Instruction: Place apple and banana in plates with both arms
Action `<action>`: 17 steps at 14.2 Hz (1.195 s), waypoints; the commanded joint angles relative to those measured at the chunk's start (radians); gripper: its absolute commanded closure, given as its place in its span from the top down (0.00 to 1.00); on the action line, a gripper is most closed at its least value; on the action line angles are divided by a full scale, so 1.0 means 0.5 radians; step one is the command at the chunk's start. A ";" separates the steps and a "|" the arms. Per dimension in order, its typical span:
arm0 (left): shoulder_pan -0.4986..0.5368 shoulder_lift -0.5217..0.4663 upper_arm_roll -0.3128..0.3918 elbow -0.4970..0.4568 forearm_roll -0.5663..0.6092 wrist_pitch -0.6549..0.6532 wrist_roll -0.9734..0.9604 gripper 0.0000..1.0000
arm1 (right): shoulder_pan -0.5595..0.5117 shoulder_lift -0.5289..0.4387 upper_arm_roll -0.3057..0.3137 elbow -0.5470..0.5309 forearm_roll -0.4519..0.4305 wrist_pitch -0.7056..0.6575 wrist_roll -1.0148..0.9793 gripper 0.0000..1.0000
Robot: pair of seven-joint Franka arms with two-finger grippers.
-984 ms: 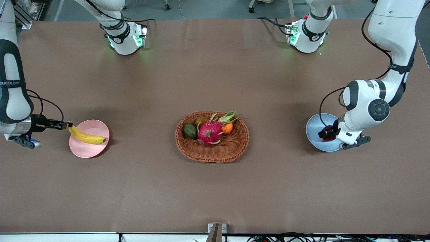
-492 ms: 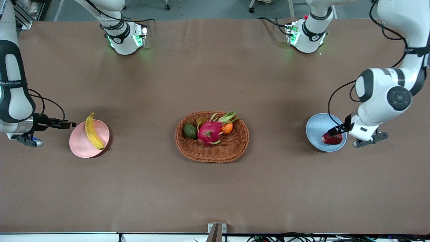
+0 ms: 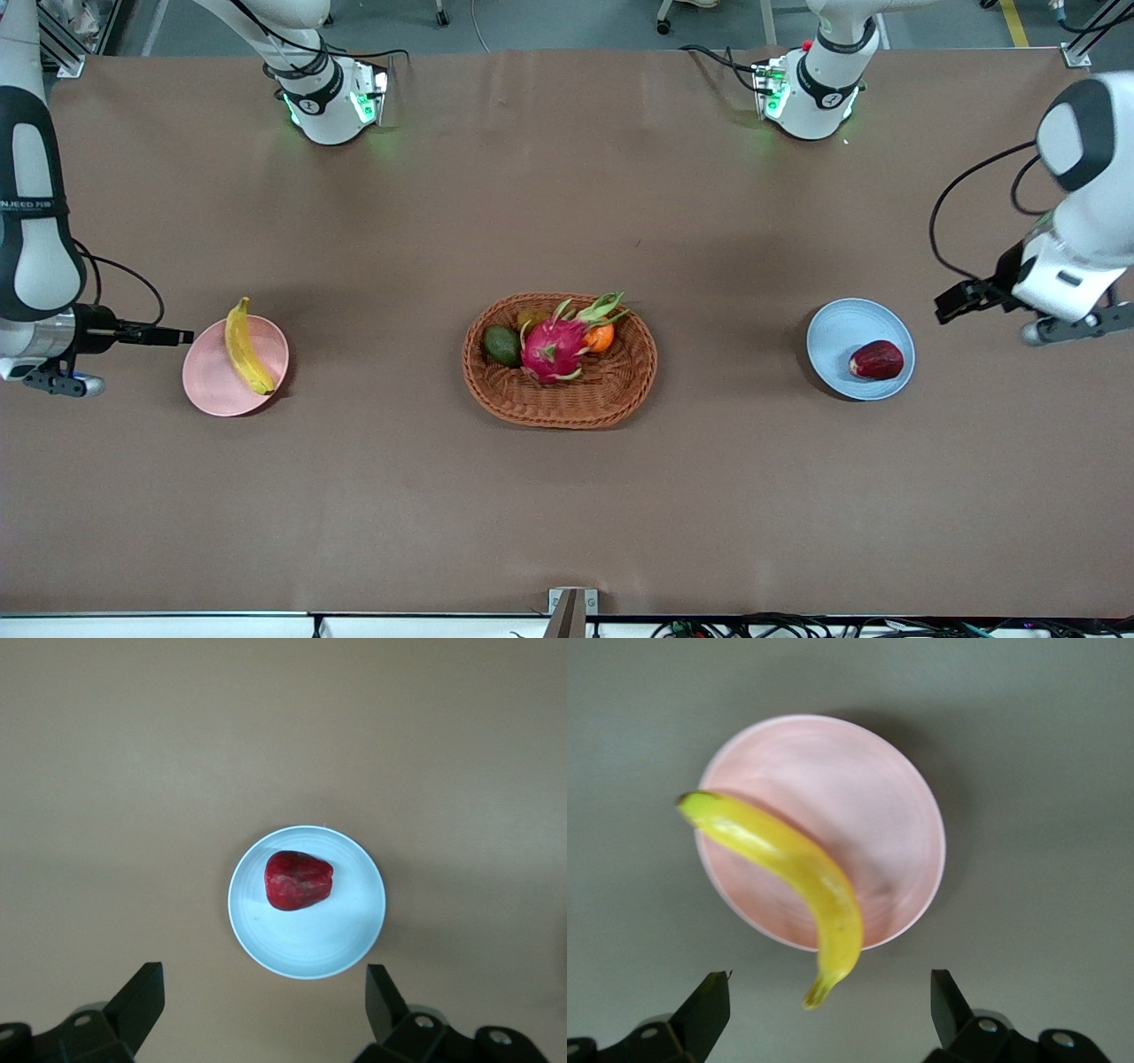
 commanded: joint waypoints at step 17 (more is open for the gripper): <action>0.004 0.004 -0.035 0.729 -0.118 -0.680 0.259 1.00 | 0.468 -0.250 -0.001 0.678 -0.294 -0.573 0.518 1.00</action>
